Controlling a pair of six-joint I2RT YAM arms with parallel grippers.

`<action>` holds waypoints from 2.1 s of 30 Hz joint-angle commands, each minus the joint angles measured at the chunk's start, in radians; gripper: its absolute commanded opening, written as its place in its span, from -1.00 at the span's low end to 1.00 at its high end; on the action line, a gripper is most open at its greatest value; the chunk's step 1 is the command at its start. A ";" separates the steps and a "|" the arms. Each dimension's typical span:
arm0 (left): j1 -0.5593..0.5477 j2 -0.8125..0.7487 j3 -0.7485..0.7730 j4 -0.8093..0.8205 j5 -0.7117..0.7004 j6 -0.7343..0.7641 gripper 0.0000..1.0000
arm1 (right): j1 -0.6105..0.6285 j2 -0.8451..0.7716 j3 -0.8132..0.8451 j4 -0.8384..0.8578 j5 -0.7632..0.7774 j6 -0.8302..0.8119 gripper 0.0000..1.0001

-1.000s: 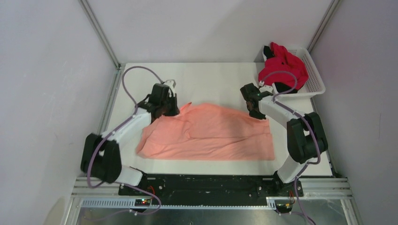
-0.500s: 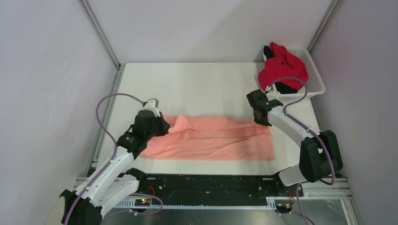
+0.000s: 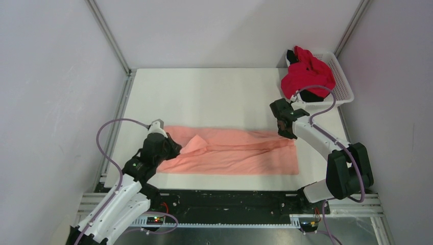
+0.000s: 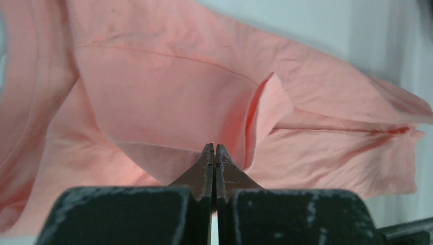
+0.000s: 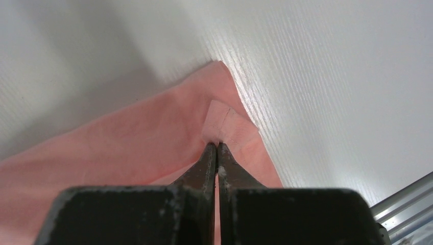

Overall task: Fold and stack the t-shirts
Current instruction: Fold the other side of the tshirt into a rectangle

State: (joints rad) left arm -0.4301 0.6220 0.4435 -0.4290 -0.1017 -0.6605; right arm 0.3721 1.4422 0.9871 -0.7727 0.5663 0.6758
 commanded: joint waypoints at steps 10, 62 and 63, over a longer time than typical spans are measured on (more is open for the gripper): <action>-0.004 0.025 -0.028 -0.159 -0.223 -0.164 -0.99 | -0.033 -0.014 -0.013 -0.030 -0.037 -0.057 -0.94; -0.336 0.411 0.170 0.038 0.433 0.043 0.99 | 0.000 -0.121 -0.199 0.417 -0.599 -0.191 0.99; -0.336 0.393 0.178 0.024 0.403 0.047 0.99 | -0.001 -0.121 -0.199 0.418 -0.598 -0.192 0.99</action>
State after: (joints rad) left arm -0.7673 1.0786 0.6094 -0.3908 0.3099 -0.6777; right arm 0.3775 1.3479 0.7780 -0.3531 -0.0540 0.5045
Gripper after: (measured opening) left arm 0.996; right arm 0.993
